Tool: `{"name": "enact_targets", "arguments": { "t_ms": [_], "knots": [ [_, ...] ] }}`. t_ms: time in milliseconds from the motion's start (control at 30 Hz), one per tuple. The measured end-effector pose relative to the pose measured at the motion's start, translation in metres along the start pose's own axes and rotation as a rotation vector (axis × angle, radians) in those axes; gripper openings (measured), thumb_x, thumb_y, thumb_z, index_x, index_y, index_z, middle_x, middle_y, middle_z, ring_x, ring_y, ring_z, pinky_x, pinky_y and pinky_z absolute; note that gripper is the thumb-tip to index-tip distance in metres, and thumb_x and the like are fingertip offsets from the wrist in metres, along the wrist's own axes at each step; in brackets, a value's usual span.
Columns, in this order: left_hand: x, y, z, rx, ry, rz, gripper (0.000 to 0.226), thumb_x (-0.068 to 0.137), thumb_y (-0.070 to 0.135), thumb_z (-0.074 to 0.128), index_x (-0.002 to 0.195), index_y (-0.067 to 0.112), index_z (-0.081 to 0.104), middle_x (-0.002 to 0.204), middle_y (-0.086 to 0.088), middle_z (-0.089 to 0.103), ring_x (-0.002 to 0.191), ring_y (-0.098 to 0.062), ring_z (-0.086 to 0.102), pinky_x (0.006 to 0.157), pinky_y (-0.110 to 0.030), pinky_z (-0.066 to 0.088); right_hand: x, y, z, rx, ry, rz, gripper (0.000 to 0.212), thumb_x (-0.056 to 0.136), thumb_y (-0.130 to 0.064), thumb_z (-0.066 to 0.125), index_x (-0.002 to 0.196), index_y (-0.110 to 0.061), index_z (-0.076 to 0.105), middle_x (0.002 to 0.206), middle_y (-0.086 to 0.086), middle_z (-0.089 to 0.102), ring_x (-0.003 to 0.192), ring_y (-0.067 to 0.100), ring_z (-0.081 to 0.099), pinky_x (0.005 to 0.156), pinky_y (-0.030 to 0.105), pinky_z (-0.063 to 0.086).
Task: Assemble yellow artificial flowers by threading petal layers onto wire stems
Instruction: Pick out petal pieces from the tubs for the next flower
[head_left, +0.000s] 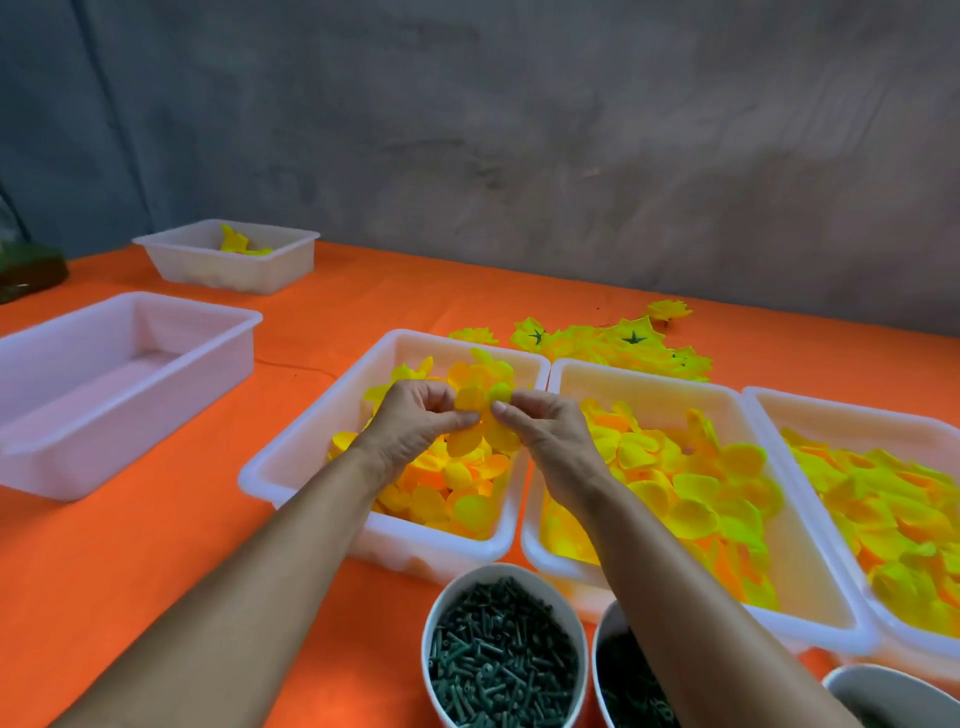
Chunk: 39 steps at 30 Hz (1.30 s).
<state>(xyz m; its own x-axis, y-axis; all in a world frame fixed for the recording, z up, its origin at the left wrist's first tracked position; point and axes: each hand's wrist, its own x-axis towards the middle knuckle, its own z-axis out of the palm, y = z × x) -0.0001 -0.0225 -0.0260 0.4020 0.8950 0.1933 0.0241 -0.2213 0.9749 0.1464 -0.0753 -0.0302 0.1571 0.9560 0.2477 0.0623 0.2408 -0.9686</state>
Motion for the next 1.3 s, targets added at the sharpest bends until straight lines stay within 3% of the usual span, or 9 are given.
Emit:
{"name": "enact_targets", "arguments": {
  "t_ms": [100, 333, 400, 567, 700, 900, 1067, 1167, 1300],
  "knots": [
    [-0.0015, 0.0010, 0.0003, 0.036, -0.002, 0.014, 0.026, 0.077, -0.003, 0.070, 0.065, 0.001, 0.048, 0.068, -0.010, 0.036, 0.063, -0.016, 0.029, 0.055, -0.029, 0.026, 0.0015, 0.0022, -0.0007, -0.008, 0.043, 0.001, 0.009, 0.084, -0.003, 0.065, 0.077, 0.002, 0.068, 0.069, 0.011, 0.057, 0.065, 0.019, 0.046, 0.058, 0.029, 0.036],
    [0.0008, -0.0040, 0.0029, -0.040, 0.016, 0.026, 0.022, 0.086, 0.004, 0.063, 0.083, -0.018, 0.059, 0.074, -0.015, 0.052, 0.067, -0.020, 0.044, 0.056, -0.026, 0.040, 0.0051, 0.0066, 0.0007, -0.076, 0.086, -0.006, 0.036, 0.081, -0.007, 0.070, 0.051, -0.015, 0.052, 0.054, 0.005, 0.045, 0.055, 0.015, 0.037, 0.052, 0.028, 0.030],
    [0.0010, -0.0032, 0.0032, -0.053, 0.034, 0.019, 0.003, 0.085, 0.000, 0.064, 0.084, -0.003, 0.064, 0.072, -0.010, 0.057, 0.060, -0.015, 0.051, 0.053, -0.021, 0.046, 0.0054, 0.0080, 0.0017, -0.093, 0.100, -0.013, 0.036, 0.078, -0.010, 0.074, 0.054, -0.006, 0.048, 0.058, 0.008, 0.039, 0.058, 0.019, 0.033, 0.054, 0.034, 0.027],
    [0.0018, -0.0038, 0.0012, -0.060, 0.055, 0.016, 0.007, 0.082, 0.005, 0.068, 0.087, 0.010, 0.066, 0.075, -0.008, 0.059, 0.057, -0.010, 0.052, 0.051, -0.017, 0.046, 0.0041, 0.0070, 0.0038, -0.074, 0.122, -0.027, 0.044, 0.077, -0.011, 0.076, 0.075, 0.023, 0.049, 0.071, 0.012, 0.047, 0.070, 0.022, 0.040, 0.061, 0.038, 0.031],
    [0.0026, -0.0036, -0.0011, 0.000, 0.216, 0.102, 0.016, 0.076, 0.012, 0.076, 0.076, 0.014, 0.061, 0.066, 0.001, 0.056, 0.058, -0.006, 0.049, 0.049, -0.017, 0.042, 0.0069, 0.0069, 0.0041, -0.166, 0.200, -0.065, 0.037, 0.072, -0.008, 0.079, 0.055, -0.001, 0.047, 0.061, 0.008, 0.037, 0.062, 0.021, 0.031, 0.055, 0.038, 0.028],
    [-0.0027, -0.0011, 0.0075, 0.043, -0.064, 0.019, 0.014, 0.078, 0.013, 0.073, 0.071, 0.011, 0.062, 0.052, 0.003, 0.062, 0.044, -0.009, 0.053, 0.041, -0.019, 0.041, 0.0031, 0.0087, 0.0071, -0.383, 0.127, -0.179, 0.057, 0.068, 0.002, 0.077, 0.046, -0.022, 0.031, 0.049, -0.010, 0.027, 0.052, 0.009, 0.023, 0.048, 0.025, 0.021],
    [-0.0044, 0.0022, 0.0005, -0.056, -0.016, -0.016, 0.011, 0.085, 0.009, 0.066, 0.073, 0.009, 0.064, 0.053, 0.000, 0.062, 0.044, -0.009, 0.053, 0.044, -0.018, 0.044, 0.0033, 0.0075, 0.0035, -0.210, 0.000, -0.097, 0.049, 0.071, 0.002, 0.077, 0.045, -0.010, 0.038, 0.052, -0.005, 0.029, 0.056, 0.011, 0.026, 0.052, 0.027, 0.022],
    [-0.0033, 0.0031, -0.0007, -0.141, 0.052, -0.035, 0.013, 0.084, -0.005, 0.062, 0.080, 0.008, 0.065, 0.052, 0.002, 0.064, 0.044, -0.007, 0.056, 0.045, -0.017, 0.047, 0.0034, 0.0043, 0.0024, -0.081, 0.029, -0.077, 0.029, 0.081, 0.001, 0.068, 0.063, 0.016, 0.052, 0.063, 0.009, 0.040, 0.064, 0.020, 0.034, 0.058, 0.032, 0.029],
    [0.0002, 0.0027, -0.0021, -0.094, 0.212, -0.046, 0.020, 0.082, -0.011, 0.059, 0.075, 0.008, 0.062, 0.048, 0.004, 0.059, 0.039, -0.003, 0.051, 0.043, -0.014, 0.042, 0.0043, 0.0009, 0.0005, 0.086, 0.183, -0.003, 0.013, 0.089, 0.003, 0.057, 0.078, -0.002, 0.061, 0.070, 0.012, 0.056, 0.061, 0.020, 0.051, 0.061, 0.032, 0.045]
  ]
}}
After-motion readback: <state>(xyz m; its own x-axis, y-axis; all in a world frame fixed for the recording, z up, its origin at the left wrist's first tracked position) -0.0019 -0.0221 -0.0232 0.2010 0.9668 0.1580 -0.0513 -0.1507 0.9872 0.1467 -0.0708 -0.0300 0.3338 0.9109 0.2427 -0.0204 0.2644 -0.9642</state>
